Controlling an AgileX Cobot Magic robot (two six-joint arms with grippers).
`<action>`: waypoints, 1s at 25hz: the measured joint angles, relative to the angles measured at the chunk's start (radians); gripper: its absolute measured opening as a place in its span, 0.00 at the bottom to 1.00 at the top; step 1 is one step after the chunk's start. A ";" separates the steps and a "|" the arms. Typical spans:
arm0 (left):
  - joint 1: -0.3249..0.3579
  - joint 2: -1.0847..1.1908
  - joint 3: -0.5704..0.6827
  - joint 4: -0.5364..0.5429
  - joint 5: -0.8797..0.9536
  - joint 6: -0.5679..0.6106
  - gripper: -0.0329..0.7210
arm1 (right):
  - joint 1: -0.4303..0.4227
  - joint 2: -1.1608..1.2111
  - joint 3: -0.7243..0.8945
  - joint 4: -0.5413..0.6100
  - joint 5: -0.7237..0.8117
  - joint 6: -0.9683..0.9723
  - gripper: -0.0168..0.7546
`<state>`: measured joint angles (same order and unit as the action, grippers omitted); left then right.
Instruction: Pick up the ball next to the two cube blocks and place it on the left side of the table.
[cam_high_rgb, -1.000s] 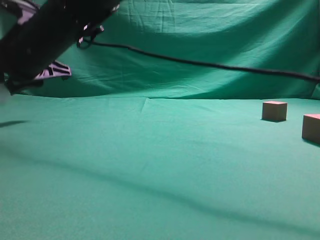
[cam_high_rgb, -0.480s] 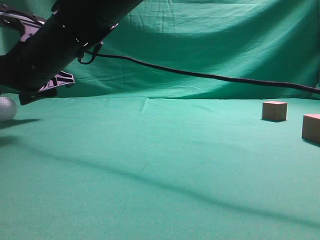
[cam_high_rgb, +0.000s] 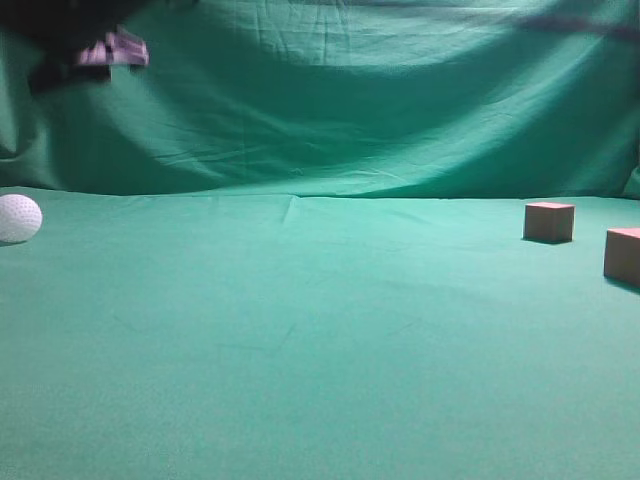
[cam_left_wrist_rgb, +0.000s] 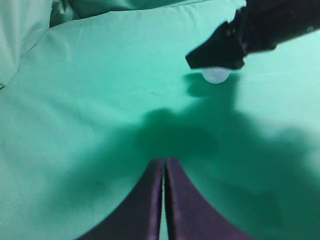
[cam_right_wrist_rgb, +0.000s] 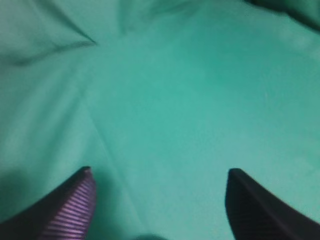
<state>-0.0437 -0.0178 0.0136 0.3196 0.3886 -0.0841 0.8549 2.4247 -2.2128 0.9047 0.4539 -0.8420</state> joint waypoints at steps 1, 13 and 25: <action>0.000 0.000 0.000 0.000 0.000 0.000 0.04 | -0.014 -0.040 0.000 -0.017 0.067 0.046 0.54; 0.000 0.000 0.000 0.000 0.000 0.000 0.04 | -0.102 -0.407 -0.008 -0.769 0.783 0.776 0.02; 0.000 0.000 0.000 0.000 0.000 0.000 0.04 | -0.104 -0.865 0.328 -0.874 0.799 0.865 0.02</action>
<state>-0.0437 -0.0178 0.0136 0.3196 0.3886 -0.0841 0.7508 1.5601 -1.8848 0.0303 1.2528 0.0229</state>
